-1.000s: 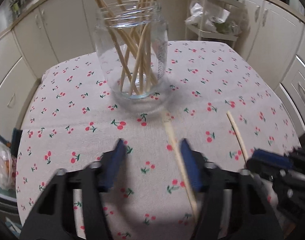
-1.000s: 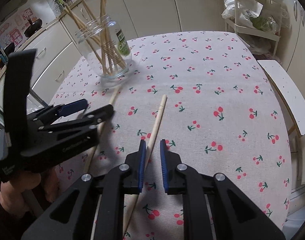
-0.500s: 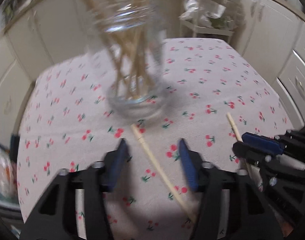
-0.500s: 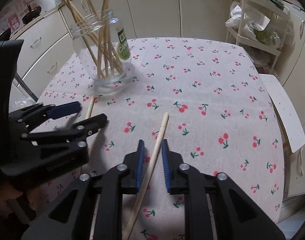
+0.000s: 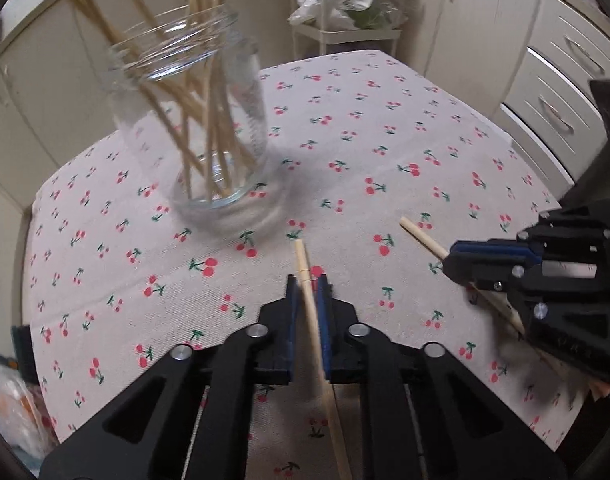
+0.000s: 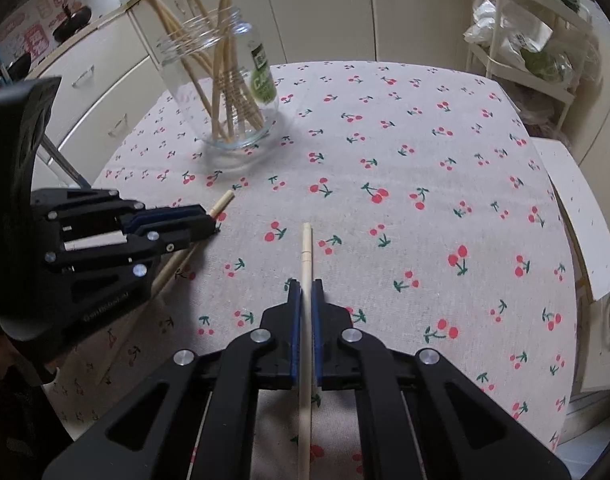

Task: Organize utensils
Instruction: 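Close the right tool on one stick while the left tool grasps another stick, then lift both held sticks up over the glass jar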

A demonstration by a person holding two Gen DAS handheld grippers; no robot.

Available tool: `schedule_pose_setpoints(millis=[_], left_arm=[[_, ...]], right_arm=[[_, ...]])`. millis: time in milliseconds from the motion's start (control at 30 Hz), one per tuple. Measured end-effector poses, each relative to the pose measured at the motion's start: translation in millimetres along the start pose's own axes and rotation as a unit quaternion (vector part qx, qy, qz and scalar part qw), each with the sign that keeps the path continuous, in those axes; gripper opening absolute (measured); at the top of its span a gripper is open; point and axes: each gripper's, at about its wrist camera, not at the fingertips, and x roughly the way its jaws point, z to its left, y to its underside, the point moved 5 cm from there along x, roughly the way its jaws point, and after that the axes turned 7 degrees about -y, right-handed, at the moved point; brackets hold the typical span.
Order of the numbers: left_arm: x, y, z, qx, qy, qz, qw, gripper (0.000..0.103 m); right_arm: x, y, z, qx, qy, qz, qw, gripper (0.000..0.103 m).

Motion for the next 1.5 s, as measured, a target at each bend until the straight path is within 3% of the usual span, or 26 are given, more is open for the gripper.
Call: schedule_pose_setpoints(millis=[33,100,200,233,300,433,567,667,833,933,1167,1500], left_arm=[[1,0,1,-0.004,0.0,0.003,1.0,0.024],[3,-2,0,-0.011,-0.004,0.007,0.9999,0.045],[6,-3,-5,-0.011,-0.015,0.005,0.9998,0.046],[7,-4,-8,-0.012,-0.016,0.002,0.9998,0.043],[6,-5,-11,-0.019,-0.016,-0.005,0.9997,0.008],[0,0,-11,-0.045,-0.012,-0.021,0.9987,0.005],[-28,1,2,-0.088,0.004,-0.078,0.9931,0.005],[-65,-10,15,-0.114,0.016,-0.157,0.9808,0.005],[-133,-42,38,-0.152,0.016,-0.293,0.9437,0.005],[-160,-63,51,-0.17,0.002,-0.347,0.9224,0.005],[-187,-93,82,-0.228,-0.029,-0.42,0.8778,0.005],[-178,-138,102,-0.269,-0.075,-0.465,0.8403,0.005]], right_arm=[[1,-1,1,-0.006,0.002,0.003,1.0,0.007],[2,-1,1,-0.012,-0.001,0.006,1.0,0.007],[1,0,2,-0.021,0.0,0.003,1.0,0.007],[1,1,2,-0.024,0.001,0.001,1.0,0.007],[1,1,1,-0.018,-0.003,-0.004,1.0,0.006],[-1,2,-4,0.002,-0.018,-0.011,1.0,0.006],[-2,2,-7,0.016,-0.027,-0.015,0.999,0.006],[-2,1,-9,0.028,-0.035,-0.017,0.999,0.006],[-2,1,-10,0.043,-0.044,-0.02,0.998,0.006],[-1,0,-9,0.047,-0.046,-0.021,0.998,0.006],[-2,0,-9,0.04,-0.04,-0.025,0.998,0.006],[-1,1,-7,0.03,-0.031,-0.026,0.999,0.006]])
